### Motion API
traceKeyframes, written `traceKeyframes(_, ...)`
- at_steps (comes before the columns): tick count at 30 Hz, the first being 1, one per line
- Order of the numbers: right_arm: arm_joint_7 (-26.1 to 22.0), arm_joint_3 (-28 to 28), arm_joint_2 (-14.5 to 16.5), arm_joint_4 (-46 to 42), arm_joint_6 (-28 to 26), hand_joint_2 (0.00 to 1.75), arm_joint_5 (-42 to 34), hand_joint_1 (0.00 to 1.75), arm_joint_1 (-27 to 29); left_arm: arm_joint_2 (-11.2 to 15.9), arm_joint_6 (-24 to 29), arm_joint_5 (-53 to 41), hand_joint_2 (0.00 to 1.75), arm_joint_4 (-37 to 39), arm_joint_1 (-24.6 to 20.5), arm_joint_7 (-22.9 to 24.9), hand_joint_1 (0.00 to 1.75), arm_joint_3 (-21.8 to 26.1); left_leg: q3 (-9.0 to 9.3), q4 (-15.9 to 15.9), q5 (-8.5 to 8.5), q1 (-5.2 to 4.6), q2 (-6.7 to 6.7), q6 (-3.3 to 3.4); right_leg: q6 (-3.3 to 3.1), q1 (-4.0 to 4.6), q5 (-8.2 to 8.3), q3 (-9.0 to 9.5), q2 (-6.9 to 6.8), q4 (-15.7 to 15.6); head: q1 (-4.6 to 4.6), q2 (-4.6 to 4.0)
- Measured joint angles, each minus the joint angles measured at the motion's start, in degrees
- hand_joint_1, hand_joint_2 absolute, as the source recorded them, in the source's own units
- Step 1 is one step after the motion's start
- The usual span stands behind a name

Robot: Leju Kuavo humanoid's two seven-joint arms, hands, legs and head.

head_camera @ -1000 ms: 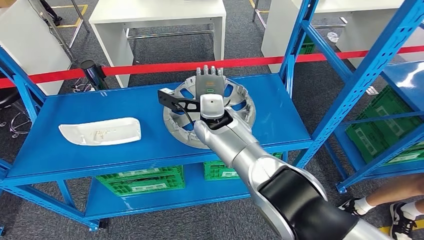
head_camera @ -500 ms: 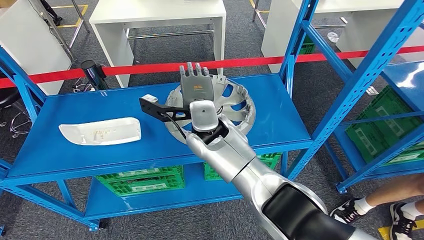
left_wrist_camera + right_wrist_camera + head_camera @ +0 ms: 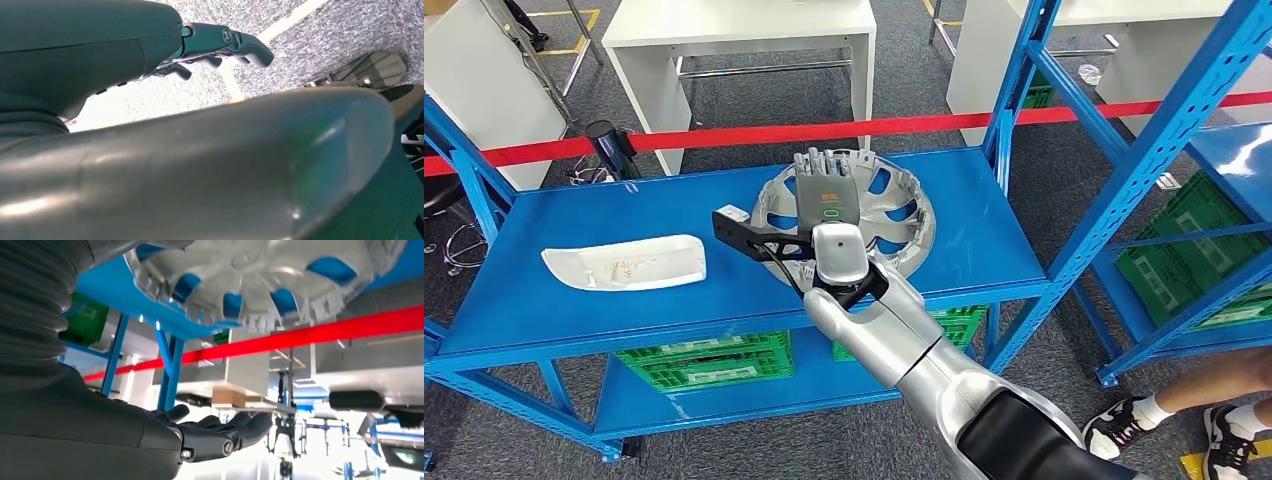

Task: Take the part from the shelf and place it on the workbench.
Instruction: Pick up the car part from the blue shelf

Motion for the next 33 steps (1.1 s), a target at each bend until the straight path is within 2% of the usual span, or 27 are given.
traceKeyframes(15,-0.2,-1.16,-0.84,1.82,-1.96,1.75,-3.53,0.0,4.94,-0.07,0.0,-0.37,0.0,0.0,-0.1,0.71,0.0,0.0,-0.01,-0.01,-0.01,0.0,0.01,-0.01,-0.01,0.01,0.0,-0.01,-0.01,0.01,0.0,0.0)
traceKeyframes(33,-0.93,-3.41,-0.82,3.22,-4.35,1.75,-6.84,0.0,7.77,-0.05,0.0,-0.61,0.0,0.0,-0.05,0.85,0.0,0.0,-0.01,-0.01,-0.01,0.0,0.0,-0.02,-0.01,0.0,0.0,-0.01,-0.01,0.0,0.0,0.0)
